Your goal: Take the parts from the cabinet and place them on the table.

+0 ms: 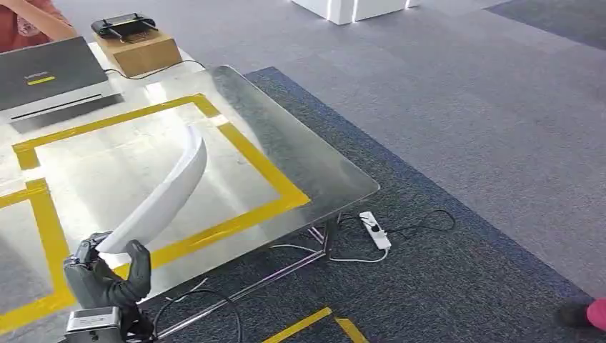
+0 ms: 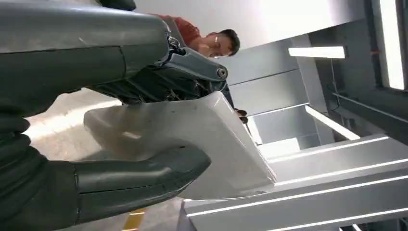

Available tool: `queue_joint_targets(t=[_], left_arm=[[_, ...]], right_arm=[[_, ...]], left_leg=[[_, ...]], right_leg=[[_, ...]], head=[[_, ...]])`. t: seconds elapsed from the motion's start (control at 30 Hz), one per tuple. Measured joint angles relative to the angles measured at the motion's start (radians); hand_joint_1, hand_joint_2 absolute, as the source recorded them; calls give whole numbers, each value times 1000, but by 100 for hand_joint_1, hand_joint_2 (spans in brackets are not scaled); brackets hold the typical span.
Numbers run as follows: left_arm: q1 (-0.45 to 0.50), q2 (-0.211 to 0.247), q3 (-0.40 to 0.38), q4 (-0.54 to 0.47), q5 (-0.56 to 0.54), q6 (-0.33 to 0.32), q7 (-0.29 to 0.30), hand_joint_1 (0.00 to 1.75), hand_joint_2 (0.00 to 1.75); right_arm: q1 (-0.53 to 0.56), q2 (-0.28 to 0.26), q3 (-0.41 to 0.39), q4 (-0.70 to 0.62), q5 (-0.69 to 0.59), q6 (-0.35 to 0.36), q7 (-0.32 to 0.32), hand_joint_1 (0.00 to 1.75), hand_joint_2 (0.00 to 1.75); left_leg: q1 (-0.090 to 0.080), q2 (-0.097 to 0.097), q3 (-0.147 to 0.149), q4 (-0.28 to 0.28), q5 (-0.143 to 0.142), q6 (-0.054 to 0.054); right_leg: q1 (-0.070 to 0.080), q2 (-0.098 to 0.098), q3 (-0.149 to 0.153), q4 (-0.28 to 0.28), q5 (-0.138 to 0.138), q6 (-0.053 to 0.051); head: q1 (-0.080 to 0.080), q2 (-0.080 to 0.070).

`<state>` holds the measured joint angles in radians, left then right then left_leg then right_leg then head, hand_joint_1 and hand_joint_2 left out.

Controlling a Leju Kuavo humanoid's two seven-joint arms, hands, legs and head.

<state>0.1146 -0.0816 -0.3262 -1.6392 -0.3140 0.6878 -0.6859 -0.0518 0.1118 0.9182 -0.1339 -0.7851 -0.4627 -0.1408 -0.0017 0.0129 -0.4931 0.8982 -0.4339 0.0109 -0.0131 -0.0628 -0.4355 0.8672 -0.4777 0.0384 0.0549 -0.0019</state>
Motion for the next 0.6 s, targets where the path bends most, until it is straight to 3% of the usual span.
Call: queue_joint_targets(t=[0.6], left_arm=[[32, 14, 15, -9, 11, 4, 10, 175, 175]], right_arm=[[0, 0, 24, 0, 11, 11, 3, 0, 0]], left_leg=[[0, 0, 0, 0, 0, 0]], right_leg=[[0, 1, 0, 0, 0, 0]], head=[[0, 0]])
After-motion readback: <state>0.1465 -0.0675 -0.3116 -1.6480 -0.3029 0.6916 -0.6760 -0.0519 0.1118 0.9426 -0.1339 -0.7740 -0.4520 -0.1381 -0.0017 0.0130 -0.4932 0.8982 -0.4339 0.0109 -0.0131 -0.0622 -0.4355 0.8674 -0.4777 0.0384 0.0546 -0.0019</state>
